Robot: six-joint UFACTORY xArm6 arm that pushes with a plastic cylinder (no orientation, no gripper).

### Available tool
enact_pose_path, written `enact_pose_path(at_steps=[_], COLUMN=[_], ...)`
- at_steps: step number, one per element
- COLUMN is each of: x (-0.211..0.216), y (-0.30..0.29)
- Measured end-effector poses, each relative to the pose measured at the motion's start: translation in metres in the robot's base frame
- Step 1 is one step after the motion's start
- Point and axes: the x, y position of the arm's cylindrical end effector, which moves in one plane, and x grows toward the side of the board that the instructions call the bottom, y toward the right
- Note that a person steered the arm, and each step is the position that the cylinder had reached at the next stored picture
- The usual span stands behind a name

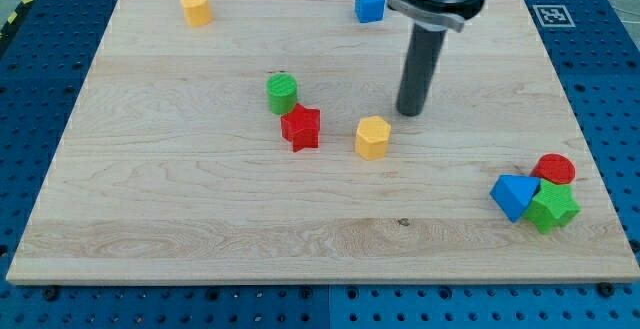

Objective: Push the yellow hexagon to the top left of the red circle

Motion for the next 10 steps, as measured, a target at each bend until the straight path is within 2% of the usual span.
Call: enact_pose_path(at_steps=[1, 3, 4, 5, 10], x=[0.001, 0.027, 0.038, 0.038, 0.039], y=[-0.055, -0.074, -0.071, -0.036, 0.016])
